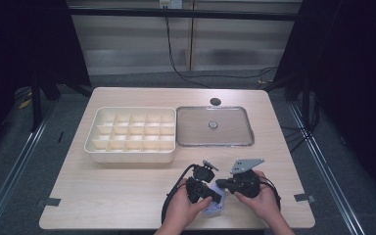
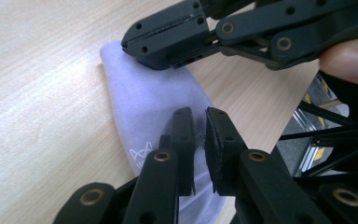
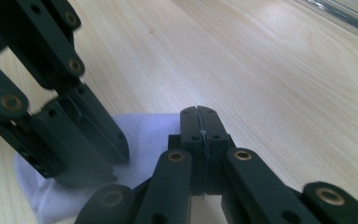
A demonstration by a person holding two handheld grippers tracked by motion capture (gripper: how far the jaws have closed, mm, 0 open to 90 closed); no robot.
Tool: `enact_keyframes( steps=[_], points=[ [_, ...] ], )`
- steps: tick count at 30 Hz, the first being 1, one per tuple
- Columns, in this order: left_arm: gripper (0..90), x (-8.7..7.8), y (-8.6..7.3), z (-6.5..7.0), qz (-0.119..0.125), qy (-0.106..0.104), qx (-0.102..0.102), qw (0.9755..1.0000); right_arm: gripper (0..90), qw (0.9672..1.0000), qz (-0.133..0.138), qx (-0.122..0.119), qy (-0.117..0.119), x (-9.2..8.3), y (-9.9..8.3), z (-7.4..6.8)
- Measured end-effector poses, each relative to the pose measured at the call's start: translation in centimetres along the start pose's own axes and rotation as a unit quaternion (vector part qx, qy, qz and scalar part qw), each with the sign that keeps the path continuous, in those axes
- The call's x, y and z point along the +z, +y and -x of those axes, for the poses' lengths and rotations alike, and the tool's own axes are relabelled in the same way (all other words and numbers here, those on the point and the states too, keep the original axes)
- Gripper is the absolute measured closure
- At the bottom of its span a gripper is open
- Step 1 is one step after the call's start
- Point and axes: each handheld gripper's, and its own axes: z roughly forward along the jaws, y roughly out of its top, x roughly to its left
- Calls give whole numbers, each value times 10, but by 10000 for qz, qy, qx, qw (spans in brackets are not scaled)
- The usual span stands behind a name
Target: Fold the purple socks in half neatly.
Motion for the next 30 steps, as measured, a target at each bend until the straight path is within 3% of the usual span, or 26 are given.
enact_keyframes(
  steps=[5, 14, 18, 19, 28, 30],
  points=[
    [837, 0, 0, 4, -33, 74, 87, 9999, 900, 10000, -13, 0, 9, 0, 0, -1],
    [836, -11, -8, 9, 77, -64, 132, 9999, 900, 10000, 7, 0, 23, 1, 0, 0],
    [848, -3, -13, 7, -35, 104, 142, 9998, 900, 10000, 21, 6, 26, 2, 0, -1],
    [862, -1, -14, 5, -58, 52, 106, 9999, 900, 10000, 14, 4, 37, 2, 0, -2],
    [900, -1, -10, 2, -118, 312, 177, 9993, 900, 10000, 52, -8, -53, 3, 1, -2],
    [900, -2, -9, -2, -100, 280, 111, 9995, 900, 9999, 58, -11, -116, 2, 1, -1]
  ],
)
